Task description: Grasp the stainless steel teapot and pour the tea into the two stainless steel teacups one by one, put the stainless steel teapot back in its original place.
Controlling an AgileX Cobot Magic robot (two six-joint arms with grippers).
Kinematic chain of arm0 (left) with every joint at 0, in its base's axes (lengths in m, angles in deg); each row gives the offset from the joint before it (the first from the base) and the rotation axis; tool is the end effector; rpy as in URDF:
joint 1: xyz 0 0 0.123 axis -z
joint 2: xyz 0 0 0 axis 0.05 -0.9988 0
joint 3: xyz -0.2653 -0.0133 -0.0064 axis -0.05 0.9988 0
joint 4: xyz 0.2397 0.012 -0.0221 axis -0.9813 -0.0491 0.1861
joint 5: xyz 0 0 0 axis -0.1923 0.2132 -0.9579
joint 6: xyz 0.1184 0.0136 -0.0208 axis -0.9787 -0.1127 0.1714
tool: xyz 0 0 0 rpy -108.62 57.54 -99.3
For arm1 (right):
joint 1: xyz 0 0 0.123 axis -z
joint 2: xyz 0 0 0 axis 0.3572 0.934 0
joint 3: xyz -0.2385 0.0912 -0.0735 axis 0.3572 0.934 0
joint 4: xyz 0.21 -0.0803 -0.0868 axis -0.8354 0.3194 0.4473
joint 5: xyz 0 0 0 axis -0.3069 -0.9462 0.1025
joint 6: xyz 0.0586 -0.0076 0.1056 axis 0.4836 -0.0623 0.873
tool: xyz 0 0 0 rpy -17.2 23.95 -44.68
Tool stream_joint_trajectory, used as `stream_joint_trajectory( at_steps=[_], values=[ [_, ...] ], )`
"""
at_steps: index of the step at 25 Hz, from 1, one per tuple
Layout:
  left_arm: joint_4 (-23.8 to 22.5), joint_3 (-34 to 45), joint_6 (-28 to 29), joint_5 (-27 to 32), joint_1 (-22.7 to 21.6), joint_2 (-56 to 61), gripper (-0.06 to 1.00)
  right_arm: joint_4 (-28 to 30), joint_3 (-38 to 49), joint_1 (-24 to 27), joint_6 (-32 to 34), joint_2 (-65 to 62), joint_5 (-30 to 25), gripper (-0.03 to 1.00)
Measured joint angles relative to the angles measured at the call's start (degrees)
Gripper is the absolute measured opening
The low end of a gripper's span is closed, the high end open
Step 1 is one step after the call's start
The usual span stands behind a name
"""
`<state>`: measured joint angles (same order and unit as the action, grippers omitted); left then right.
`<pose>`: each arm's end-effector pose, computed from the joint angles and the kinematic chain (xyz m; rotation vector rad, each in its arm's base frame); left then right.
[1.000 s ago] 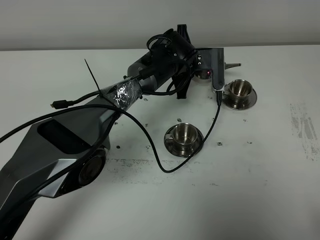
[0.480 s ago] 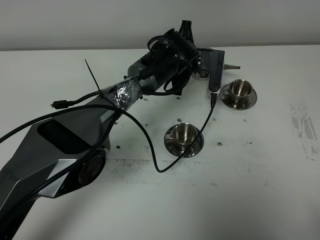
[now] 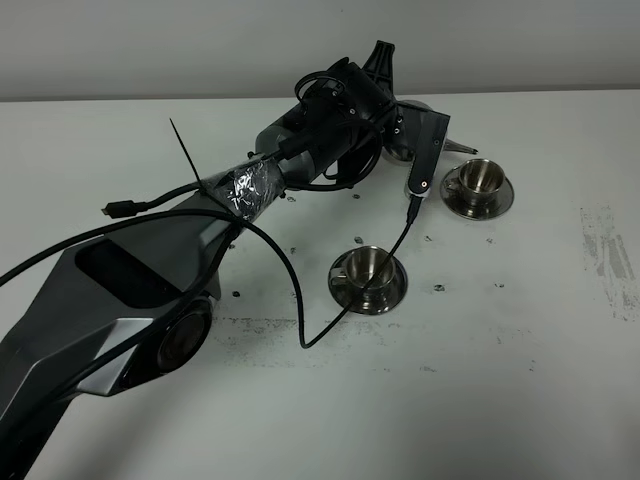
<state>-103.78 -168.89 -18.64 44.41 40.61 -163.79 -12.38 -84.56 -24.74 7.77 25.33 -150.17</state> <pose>0.4793 -0.3262 0.1235 2.0320 1.2893 0.7446 0.0316 0.0129 0.2555 -0.3227 2.0549 0.0160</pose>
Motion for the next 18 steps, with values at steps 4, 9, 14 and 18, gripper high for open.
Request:
stream_joint_trajectory(
  at_steps=[4, 9, 14, 18],
  values=[
    [0.0, 0.0, -1.8, -0.2, 0.1, 0.0, 0.17, 0.0, 0.0, 0.0, 0.0, 0.0, 0.0, 0.43],
    [-0.9, 0.0, -2.2, -0.5, 0.2, 0.0, 0.17, 0.0, 0.0, 0.0, 0.0, 0.0, 0.0, 0.43],
    [-1.8, 0.0, -2.3, -1.0, 0.3, 0.0, 0.17, 0.0, 0.0, 0.0, 0.0, 0.0, 0.0, 0.43],
    [-2.8, 0.0, -2.3, -1.7, 0.3, 0.0, 0.17, 0.0, 0.0, 0.0, 0.0, 0.0, 0.0, 0.43]
  ],
)
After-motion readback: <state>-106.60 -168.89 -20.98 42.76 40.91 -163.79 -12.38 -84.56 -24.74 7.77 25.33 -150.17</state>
